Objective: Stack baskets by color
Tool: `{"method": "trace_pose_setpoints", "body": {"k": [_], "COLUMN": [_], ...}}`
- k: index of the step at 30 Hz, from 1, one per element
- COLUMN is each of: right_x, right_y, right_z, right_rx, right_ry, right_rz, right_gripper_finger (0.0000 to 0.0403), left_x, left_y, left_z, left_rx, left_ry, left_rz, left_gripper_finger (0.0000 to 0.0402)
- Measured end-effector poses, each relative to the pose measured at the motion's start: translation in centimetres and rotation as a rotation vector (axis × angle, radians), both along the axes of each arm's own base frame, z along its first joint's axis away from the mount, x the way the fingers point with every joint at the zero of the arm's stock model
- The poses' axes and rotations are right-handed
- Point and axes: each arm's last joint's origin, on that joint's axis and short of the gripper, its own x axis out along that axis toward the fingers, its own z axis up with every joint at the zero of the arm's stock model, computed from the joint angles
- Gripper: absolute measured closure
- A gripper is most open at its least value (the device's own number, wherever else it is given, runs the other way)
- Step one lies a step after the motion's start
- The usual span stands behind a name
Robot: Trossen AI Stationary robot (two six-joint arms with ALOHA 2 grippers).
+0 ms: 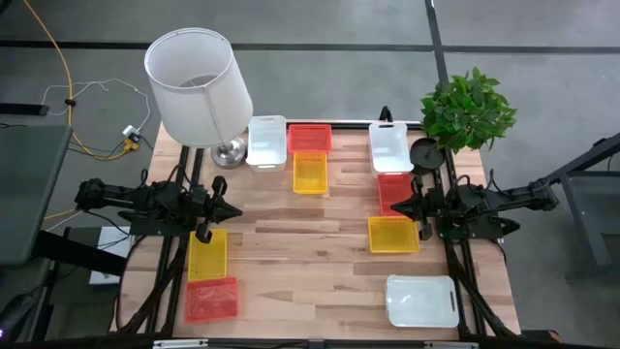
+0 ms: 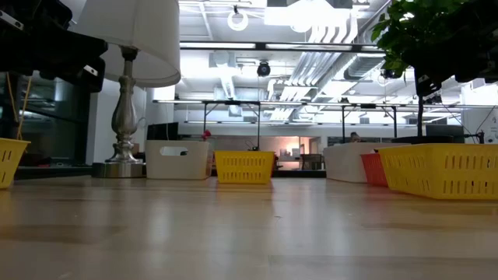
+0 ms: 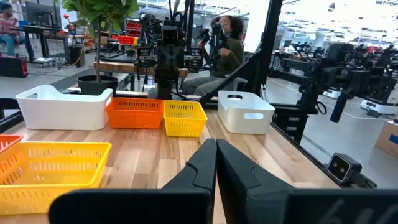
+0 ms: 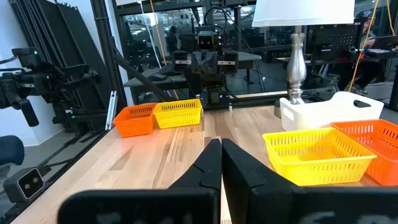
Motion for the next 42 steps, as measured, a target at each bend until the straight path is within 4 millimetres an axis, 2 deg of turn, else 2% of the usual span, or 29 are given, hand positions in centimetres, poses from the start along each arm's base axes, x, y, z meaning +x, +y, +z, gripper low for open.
{"method": "trace_pose_setpoints", "body": {"k": [29,32,38,42], "right_x": [0.0,-0.1,-1.8,-1.9], "right_y": [0.0,0.0,-0.7,-0.9], "right_z": [0.2,1.3,5.2,6.6], "right_rx": [0.004,0.058,0.337,0.444], "right_ry": [-0.021,-0.134,-0.568,-0.57], "right_rz": [-0.003,0.001,-0.042,-0.107], "right_gripper_finger": [0.0402,0.0402,0.0402,0.0402], "left_x": [0.0,0.0,0.0,0.0], "left_y": [0.0,0.0,0.0,0.0], "left_z": [0.0,0.0,0.0,0.0], "left_rx": [0.0,0.0,0.0,0.0], "left_ry": [0.0,0.0,0.001,0.0], "left_rz": [0.0,0.0,0.0,0.0], "left_gripper_finger": [0.0401,0.0401,0.0401,0.0401]}}
